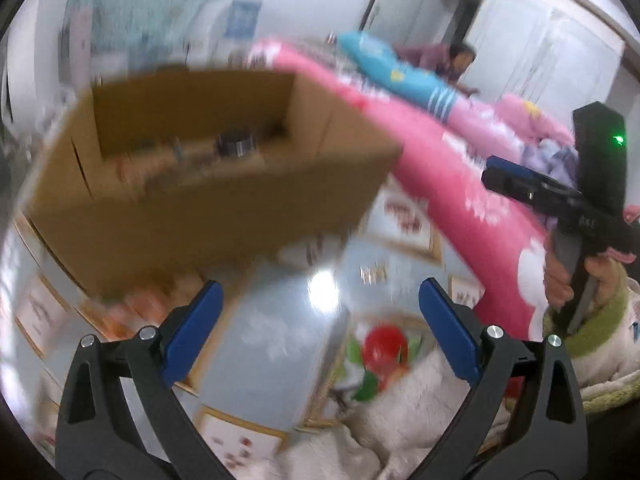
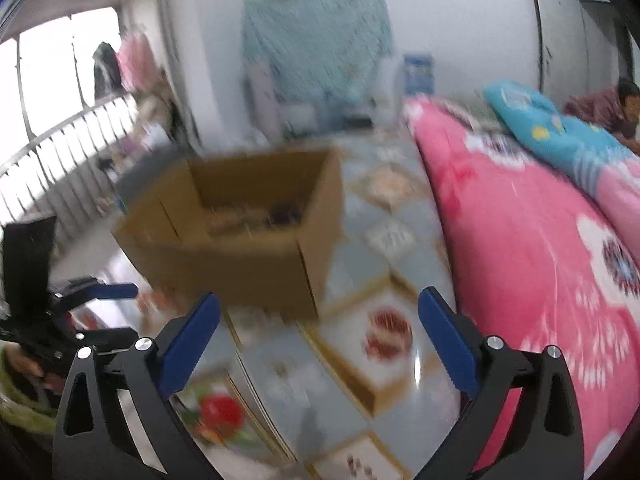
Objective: Organize jewelry
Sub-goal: 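Withdraw both open grippers from the box back toward the table jewelry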
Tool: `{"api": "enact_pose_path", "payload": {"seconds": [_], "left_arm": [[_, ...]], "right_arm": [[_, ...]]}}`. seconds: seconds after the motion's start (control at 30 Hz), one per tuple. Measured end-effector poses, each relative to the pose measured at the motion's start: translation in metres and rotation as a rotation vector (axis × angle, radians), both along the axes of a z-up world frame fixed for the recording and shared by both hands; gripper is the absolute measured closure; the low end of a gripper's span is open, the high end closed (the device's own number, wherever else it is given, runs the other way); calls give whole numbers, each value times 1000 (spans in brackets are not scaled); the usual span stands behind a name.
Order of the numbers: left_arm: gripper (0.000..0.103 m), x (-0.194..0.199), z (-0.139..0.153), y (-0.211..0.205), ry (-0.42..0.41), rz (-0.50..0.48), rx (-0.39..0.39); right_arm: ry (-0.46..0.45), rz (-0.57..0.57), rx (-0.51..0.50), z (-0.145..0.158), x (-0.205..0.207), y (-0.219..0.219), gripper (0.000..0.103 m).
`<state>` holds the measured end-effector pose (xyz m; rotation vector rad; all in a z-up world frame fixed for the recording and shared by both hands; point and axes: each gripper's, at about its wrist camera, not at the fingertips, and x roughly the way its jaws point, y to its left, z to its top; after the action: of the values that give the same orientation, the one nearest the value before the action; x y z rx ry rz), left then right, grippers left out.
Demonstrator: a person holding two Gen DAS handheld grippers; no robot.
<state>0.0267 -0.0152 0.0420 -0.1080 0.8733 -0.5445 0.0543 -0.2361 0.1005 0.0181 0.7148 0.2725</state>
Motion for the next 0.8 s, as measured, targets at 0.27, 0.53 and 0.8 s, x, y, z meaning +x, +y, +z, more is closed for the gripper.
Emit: {"api": "enact_pose_path", "payload": {"seconds": [0.27, 0.53, 0.8], "left_arm": [[8, 11, -53, -26, 128, 30, 106], [8, 8, -60, -48, 93, 25, 238], [8, 7, -65, -62, 60, 24, 351]], "right_arm": [[284, -74, -55, -76, 11, -4, 7], [359, -53, -129, -102, 16, 7, 6], [342, -28, -186, -105, 14, 10, 6]]}}
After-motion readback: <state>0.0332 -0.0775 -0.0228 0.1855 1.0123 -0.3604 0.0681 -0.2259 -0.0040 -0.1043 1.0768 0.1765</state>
